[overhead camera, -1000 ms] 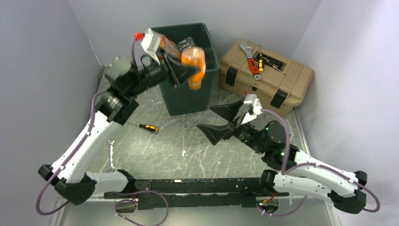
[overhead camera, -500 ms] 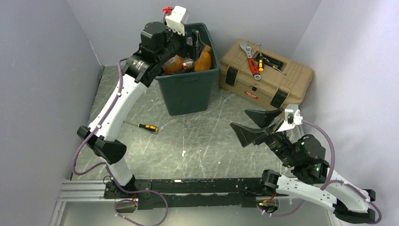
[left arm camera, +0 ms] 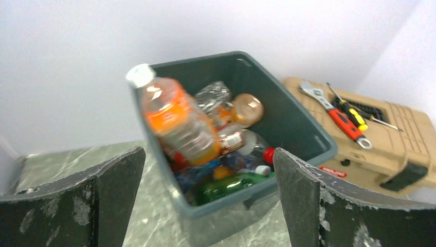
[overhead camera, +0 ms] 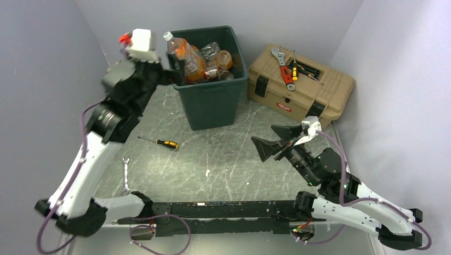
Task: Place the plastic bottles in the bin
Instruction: Reset both arms
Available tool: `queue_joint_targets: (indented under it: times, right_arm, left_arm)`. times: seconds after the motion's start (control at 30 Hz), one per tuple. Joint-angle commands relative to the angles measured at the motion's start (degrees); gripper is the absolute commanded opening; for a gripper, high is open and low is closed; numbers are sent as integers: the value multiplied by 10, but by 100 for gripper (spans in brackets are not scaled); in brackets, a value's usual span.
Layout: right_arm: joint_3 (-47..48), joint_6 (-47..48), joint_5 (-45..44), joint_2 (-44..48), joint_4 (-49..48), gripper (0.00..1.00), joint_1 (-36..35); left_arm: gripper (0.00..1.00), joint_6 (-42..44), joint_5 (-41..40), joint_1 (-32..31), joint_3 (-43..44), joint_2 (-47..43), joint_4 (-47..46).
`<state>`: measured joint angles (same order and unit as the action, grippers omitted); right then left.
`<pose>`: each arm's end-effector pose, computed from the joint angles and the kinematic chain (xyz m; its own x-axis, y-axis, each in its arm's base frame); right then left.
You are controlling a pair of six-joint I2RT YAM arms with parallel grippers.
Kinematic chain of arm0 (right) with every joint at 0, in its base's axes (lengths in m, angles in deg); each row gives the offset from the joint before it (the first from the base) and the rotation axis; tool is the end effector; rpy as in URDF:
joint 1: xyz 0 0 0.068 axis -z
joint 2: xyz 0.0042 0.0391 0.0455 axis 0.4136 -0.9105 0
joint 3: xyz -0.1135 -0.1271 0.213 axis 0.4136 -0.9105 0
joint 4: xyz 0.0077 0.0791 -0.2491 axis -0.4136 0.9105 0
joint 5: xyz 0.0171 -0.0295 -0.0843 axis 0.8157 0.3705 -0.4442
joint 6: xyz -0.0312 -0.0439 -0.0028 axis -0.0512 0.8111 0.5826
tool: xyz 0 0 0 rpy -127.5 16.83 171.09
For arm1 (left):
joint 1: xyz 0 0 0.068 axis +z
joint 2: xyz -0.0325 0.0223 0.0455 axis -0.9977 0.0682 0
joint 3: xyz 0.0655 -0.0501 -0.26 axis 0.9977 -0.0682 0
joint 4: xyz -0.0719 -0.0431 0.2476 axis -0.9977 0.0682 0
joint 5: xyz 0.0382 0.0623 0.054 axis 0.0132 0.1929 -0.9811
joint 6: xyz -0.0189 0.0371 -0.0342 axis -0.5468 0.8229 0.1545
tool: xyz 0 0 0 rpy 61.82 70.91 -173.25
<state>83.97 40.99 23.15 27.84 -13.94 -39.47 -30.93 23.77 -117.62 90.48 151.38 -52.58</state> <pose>0.0598 0.0862 0.3757 -0.0681 0.3197 -0.9451 -0.6134 0.7336 0.2924 0.2063 -0.1169 0.5312 0.0023 -0.1446 -0.9895 0.3173 0.9385 -0.1364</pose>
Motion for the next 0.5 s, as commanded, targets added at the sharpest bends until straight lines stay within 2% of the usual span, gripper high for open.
queue_joint_targets:
  times: [0.0, 0.17, 0.27, 0.47]
  right_arm:
    - [3, -3, -63, -13, -7, 100, -1]
    - [-5, -11, -99, -11, 23, 100, 0]
    - [-8, -14, -109, -13, 34, 100, 0]
    - [-2, -20, -135, -17, 48, 100, 0]
  left_arm:
    - [99, -34, -176, 1, -64, -103, 30]
    - [99, -115, -292, 1, -117, -167, 152]
    - [99, -143, -336, 1, -159, -192, 183]
    - [99, -193, -337, 1, -222, -210, 232]
